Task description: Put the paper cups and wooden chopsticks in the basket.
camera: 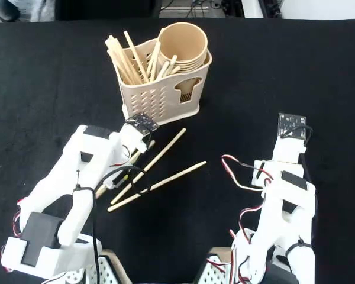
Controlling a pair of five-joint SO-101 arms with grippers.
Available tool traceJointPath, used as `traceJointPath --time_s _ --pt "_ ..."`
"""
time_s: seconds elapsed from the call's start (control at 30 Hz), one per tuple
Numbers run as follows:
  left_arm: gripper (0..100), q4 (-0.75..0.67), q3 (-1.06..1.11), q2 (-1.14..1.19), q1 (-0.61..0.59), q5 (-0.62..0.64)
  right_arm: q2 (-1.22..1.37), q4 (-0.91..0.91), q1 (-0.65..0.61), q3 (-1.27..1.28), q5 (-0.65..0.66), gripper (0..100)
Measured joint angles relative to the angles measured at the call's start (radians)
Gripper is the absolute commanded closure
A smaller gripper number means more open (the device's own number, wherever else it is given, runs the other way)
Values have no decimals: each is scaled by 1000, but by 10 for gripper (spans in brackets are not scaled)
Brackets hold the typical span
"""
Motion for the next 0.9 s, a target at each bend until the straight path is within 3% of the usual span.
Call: traceJointPath --time_s 0.23,0.7,0.8,0.9 --pt "970 86 2 -127 0 -12 0 0 0 0 0 975" --pt "970 388 69 -884 0 -34 0 0 0 0 0 975" --pt "971 391 -3 -1069 -6 32 0 0 0 0 0 975" --pt "971 262 -84 -1260 -9 132 0 0 0 0 0 975"
